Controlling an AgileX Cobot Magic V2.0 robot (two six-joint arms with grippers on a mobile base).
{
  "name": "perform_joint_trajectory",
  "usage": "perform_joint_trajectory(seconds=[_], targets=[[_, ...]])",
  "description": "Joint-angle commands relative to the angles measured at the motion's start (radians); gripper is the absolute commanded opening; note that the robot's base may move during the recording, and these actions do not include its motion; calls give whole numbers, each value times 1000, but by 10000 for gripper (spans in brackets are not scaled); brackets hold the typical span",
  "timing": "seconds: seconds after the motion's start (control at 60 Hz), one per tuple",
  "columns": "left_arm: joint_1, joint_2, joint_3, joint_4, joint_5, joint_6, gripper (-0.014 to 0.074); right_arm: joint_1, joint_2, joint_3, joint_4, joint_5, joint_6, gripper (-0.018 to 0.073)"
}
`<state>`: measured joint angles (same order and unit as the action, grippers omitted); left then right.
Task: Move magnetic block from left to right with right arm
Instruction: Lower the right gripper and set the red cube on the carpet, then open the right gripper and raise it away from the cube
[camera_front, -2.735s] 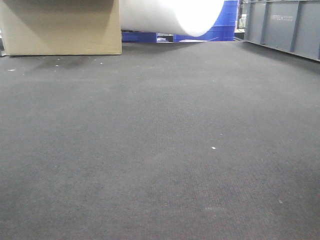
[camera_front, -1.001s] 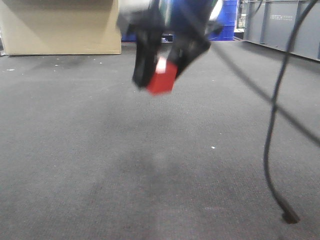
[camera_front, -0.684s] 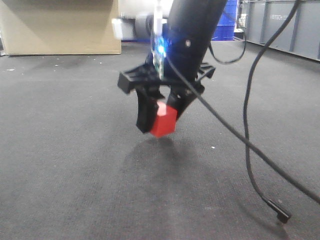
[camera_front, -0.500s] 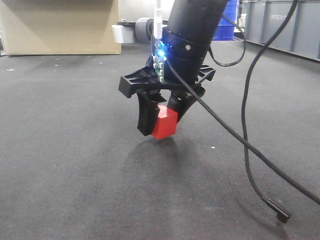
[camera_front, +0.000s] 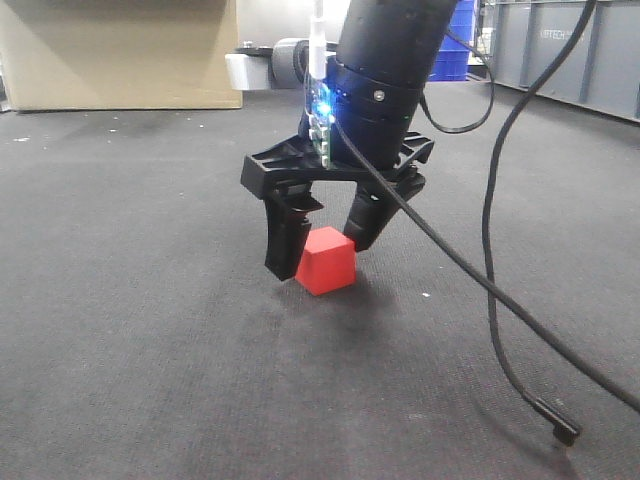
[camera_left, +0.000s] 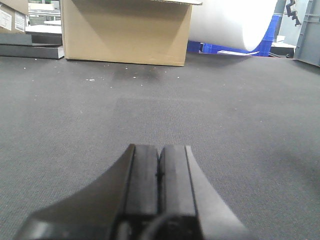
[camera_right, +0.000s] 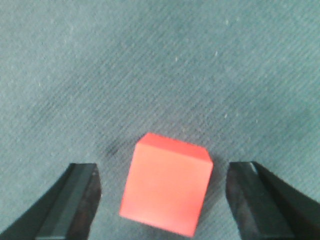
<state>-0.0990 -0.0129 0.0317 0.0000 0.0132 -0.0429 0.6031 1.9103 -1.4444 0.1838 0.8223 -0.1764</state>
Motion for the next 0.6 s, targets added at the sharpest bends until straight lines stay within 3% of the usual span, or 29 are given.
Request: perform_joint_trajectory(seconds=[0.0,0.167,0.434,0.584], targets=[[1,-12,9,0,-90,-4,-116,1,-66,-58,-1,-1,1,622],[1,-12,9,0,-90,-4,-116,1,-137,-74,-1,9,18,584],[1,-12,9,0,-90,-4,-116,-2,-359,-26,-1,-15,69,182],[1,-12,9,0,-90,-4,-116,-2,-507,103,-1,-91,69,63]])
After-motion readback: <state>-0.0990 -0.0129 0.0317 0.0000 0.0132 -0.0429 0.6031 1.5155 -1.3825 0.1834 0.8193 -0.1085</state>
